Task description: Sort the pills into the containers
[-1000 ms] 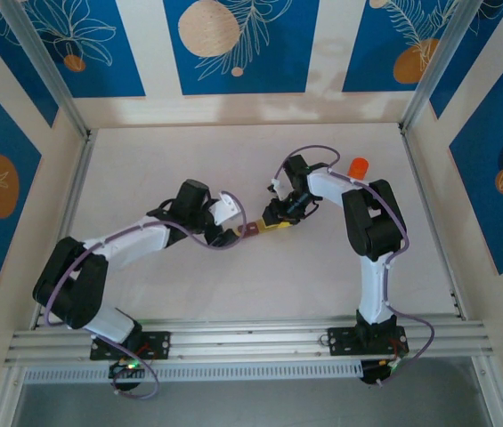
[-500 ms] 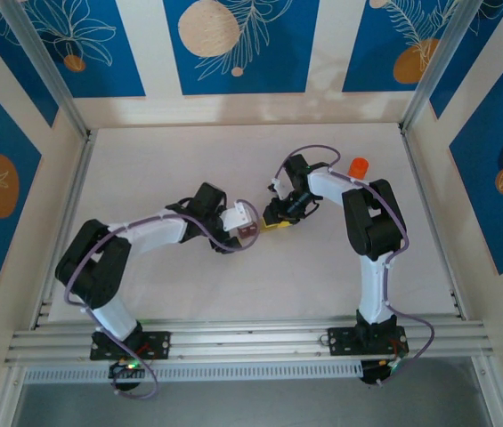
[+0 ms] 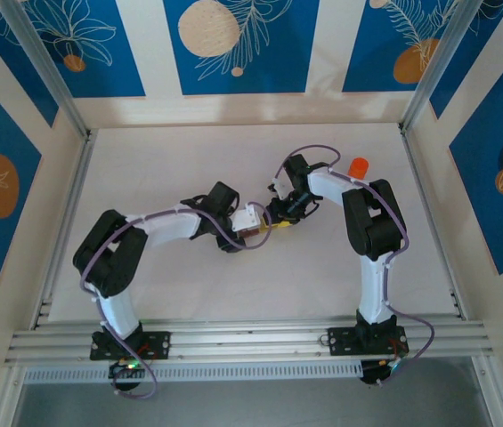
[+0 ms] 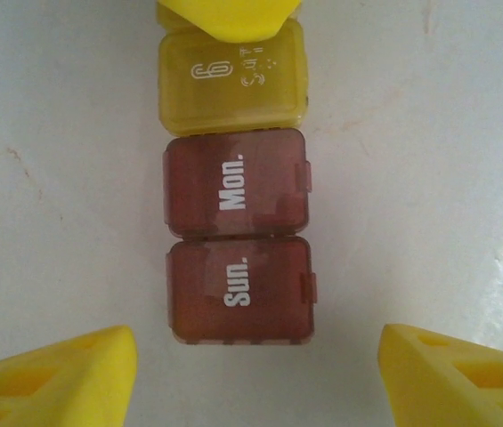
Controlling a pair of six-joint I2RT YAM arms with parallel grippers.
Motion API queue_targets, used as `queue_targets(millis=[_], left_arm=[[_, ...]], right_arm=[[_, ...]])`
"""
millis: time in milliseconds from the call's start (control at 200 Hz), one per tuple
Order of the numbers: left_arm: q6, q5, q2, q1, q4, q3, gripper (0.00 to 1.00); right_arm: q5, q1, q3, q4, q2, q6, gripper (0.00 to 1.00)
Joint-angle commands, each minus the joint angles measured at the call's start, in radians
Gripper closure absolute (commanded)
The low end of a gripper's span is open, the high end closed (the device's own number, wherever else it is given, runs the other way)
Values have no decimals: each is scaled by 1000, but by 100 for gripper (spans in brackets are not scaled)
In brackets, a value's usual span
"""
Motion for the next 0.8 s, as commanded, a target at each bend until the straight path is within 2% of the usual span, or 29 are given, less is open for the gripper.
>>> queue_targets(millis=[0, 425, 795], left_arm=[[32, -17, 22, -16, -21, 35, 28], [60, -40, 68, -19, -29, 76, 27], [48, -6, 75, -18, -47, 100, 29]], right_arm=[[69, 6, -5, -1, 37, -16, 57], [82, 11, -2, -8, 41, -24, 57], [107, 20, -1, -15, 45, -31, 57]])
